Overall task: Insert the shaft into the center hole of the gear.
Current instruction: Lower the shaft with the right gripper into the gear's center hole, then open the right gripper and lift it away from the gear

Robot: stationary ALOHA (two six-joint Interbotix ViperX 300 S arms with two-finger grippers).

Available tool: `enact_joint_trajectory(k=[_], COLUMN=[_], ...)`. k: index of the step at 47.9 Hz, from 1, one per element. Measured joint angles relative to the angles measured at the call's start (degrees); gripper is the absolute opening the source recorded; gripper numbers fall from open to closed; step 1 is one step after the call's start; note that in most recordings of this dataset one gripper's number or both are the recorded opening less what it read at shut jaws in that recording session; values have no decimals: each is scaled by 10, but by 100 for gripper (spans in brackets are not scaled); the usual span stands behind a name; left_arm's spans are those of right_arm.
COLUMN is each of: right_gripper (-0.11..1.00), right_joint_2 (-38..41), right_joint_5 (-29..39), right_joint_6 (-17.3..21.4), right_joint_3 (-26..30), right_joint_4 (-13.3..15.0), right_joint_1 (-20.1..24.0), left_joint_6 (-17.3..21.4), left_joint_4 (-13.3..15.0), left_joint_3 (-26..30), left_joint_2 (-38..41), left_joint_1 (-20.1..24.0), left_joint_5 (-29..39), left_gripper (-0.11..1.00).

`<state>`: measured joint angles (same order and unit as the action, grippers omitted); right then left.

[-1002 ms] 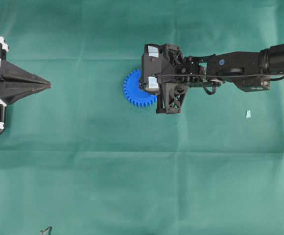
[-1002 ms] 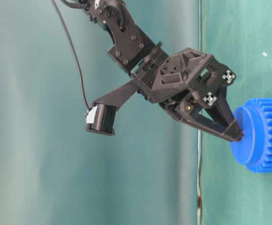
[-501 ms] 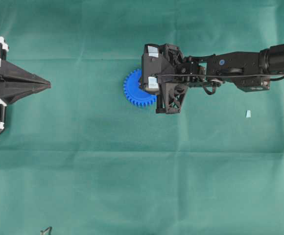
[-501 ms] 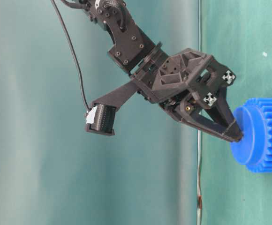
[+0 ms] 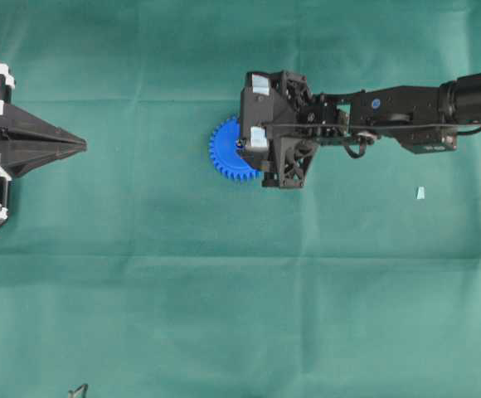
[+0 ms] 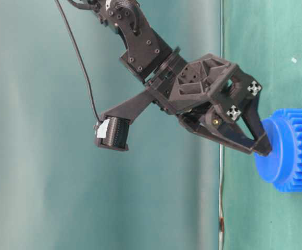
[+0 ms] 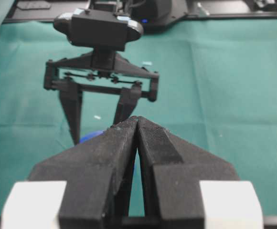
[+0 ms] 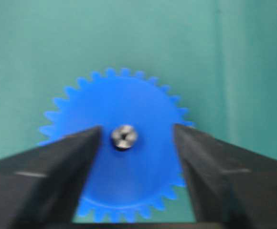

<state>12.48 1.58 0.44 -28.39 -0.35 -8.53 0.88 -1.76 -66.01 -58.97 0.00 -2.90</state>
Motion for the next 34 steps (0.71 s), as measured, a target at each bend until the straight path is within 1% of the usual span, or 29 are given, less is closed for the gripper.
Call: enact_joint_trajectory(k=[2,3,11,26,34], right_gripper=[96,97,96,96,96], right_joint_2=[0,0,-13,-127,-186], right_joint_5=[0,1,14,105,133], right_joint_6=[2,2,0,-1,-1], right_joint_3=[0,0,0,10,10], right_joint_4=[0,1,0,0,1], right_joint_1=[0,0,3,6,5], left_joint_6=[0,0,0,-3,-3], left_joint_4=[0,0,0,0,0], left_joint_3=[-1,-1,-1,0,1], left_joint_2=[0,0,-4,-9,-16], left_joint_1=[0,0,0,0,1], left_joint_5=[1,1,1,1,1], left_gripper=[0,0,0,0,0])
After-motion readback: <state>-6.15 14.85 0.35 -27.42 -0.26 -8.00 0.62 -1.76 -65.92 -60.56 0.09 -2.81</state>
